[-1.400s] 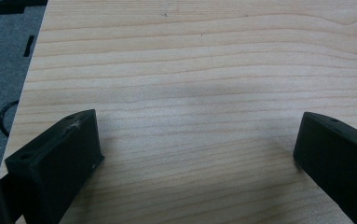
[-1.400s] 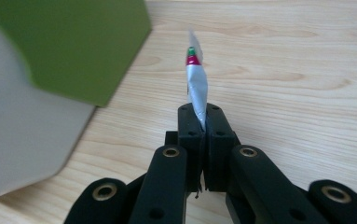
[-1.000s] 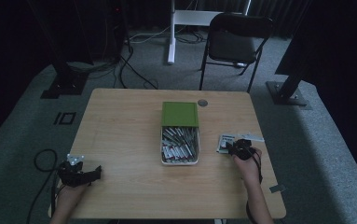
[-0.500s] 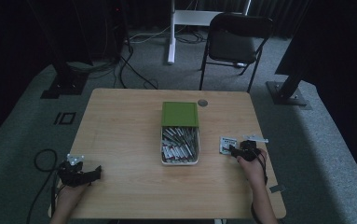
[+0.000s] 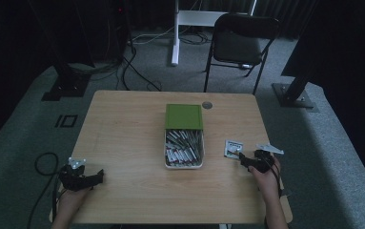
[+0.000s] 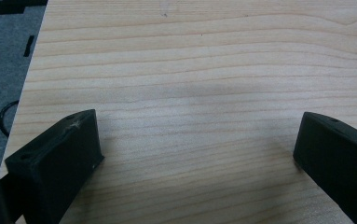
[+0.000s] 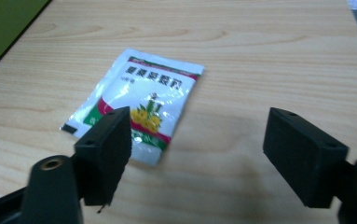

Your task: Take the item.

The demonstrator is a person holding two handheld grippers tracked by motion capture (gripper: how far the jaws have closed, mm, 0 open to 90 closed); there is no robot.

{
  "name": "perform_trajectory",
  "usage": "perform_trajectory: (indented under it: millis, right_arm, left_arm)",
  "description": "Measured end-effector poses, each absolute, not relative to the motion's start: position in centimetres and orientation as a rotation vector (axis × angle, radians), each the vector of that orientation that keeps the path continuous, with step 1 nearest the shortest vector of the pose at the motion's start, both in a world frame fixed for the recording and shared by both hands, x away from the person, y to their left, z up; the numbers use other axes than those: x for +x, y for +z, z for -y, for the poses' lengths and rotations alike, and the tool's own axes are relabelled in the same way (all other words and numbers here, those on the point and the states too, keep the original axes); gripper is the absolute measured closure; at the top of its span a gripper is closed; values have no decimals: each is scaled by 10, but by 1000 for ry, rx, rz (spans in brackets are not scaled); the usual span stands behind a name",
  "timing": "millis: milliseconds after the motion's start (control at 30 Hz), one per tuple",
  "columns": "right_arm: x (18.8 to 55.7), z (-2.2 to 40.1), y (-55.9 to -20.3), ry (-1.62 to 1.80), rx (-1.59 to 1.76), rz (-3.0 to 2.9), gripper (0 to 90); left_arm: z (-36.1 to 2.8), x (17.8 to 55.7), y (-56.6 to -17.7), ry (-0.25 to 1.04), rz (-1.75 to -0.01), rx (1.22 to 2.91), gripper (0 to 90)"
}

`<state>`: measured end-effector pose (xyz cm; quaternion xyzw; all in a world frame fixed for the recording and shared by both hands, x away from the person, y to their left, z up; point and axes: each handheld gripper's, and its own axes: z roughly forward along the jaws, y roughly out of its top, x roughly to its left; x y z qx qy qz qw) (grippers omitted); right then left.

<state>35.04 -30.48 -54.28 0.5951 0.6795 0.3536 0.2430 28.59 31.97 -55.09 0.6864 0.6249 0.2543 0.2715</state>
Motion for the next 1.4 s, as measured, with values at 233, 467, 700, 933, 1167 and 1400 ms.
perform_trajectory:
  millis: [233,467,700,933,1167,1400]
  right_arm:
    - [330,314,-543,950,1651,-1832,200]
    - [318,320,-545,942,1664,-1807,182]
    - [302,325,-549,901,1682,-1791,166]
    - [288,324,-555,866,1713,-1787,142]
    - [280,321,-557,818,1716,-1782,142]
    - [274,320,-557,784,1732,-1763,142]
  left_arm:
    - [-320,286,-551,685,-1682,1851,14]
    - [-320,286,-551,686,-1682,1850,14]
    - [-320,286,-551,686,-1682,1850,14]
    - [-320,286,-551,686,-1682,1850,14]
    - [-320,286,-551,686,-1682,1850,14]
    - [-320,286,-551,687,-1682,1850,14]
